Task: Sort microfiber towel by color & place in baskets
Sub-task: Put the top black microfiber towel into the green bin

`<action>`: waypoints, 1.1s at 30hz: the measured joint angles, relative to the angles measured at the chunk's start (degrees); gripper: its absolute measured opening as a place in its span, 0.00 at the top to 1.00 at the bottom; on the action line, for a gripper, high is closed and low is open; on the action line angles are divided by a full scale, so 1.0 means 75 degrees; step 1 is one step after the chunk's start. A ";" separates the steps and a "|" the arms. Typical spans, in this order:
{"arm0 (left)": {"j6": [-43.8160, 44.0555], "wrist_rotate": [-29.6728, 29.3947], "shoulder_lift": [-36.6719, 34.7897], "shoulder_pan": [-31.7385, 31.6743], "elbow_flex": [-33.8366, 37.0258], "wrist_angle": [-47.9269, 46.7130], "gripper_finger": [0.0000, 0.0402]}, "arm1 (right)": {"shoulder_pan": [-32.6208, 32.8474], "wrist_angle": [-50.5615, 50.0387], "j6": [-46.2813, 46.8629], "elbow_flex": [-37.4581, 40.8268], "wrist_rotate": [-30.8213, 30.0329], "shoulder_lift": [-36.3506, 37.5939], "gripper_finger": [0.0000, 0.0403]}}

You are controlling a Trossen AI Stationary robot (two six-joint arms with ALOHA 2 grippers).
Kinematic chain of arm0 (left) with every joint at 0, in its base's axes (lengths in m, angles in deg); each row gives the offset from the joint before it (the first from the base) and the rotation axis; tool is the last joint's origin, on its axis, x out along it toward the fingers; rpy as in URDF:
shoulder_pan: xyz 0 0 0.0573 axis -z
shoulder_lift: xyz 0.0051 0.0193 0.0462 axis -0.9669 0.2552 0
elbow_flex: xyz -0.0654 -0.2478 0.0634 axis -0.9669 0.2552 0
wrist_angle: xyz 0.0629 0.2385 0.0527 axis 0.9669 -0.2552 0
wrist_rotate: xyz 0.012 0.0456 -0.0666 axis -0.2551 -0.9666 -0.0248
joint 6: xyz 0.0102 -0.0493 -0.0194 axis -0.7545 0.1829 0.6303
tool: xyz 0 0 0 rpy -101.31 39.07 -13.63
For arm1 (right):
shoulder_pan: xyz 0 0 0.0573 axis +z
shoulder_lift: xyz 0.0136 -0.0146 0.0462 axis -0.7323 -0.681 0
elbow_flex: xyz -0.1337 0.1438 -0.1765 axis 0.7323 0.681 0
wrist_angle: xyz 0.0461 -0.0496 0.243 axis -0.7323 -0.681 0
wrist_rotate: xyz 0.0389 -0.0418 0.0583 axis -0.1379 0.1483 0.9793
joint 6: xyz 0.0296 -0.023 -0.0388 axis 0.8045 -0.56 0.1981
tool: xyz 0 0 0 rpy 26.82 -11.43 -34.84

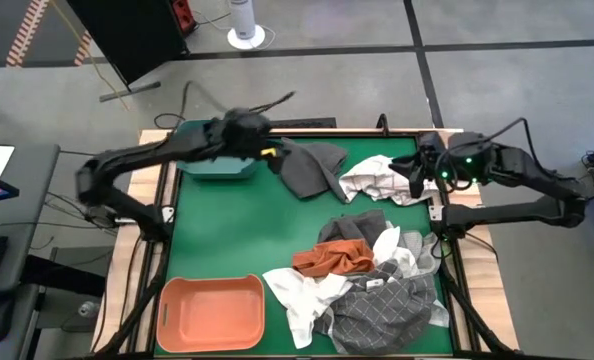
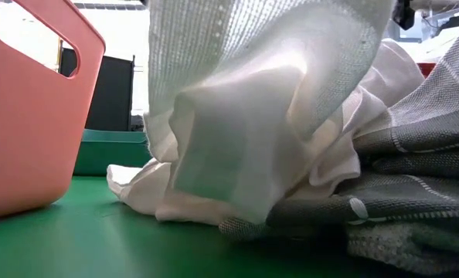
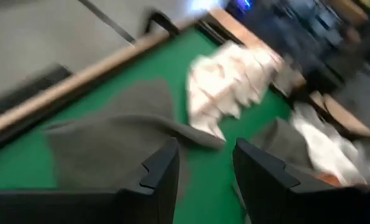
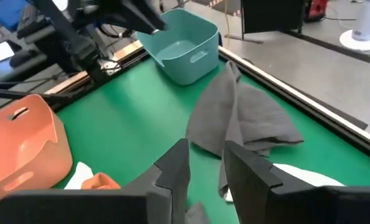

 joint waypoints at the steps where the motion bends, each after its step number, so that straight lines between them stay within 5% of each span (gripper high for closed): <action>1: -0.0225 0.0544 0.0300 -0.0179 -0.0270 -0.0154 0.64 | 0.0043 0.0006 0.0025 0.0000 0.0003 -0.0064 0.67; 5: -0.1279 0.1619 0.1566 -0.0694 -0.1599 -0.1194 0.59 | 0.0232 -0.0006 0.0037 0.0000 0.0004 -0.0426 0.59; 14: -0.4655 0.1724 0.3648 -0.1028 -0.4335 -0.3329 0.40 | 0.0508 0.0539 0.0134 0.0000 0.0012 -0.1063 0.42; 20: -0.5018 0.1623 0.4627 -0.1082 -0.4602 -0.3452 0.40 | 0.0631 0.0995 0.0277 0.0000 -0.0014 -0.1344 0.42; 27: -0.5585 0.0116 0.5390 -0.0910 -0.4608 -0.3620 0.40 | 0.1061 0.1101 0.0565 0.0003 -0.0375 -0.1558 0.43; 33: -0.5873 0.0003 0.5869 -0.0726 -0.4608 -0.4124 0.40 | 0.1293 0.1391 0.0582 0.0003 -0.0492 -0.1664 0.43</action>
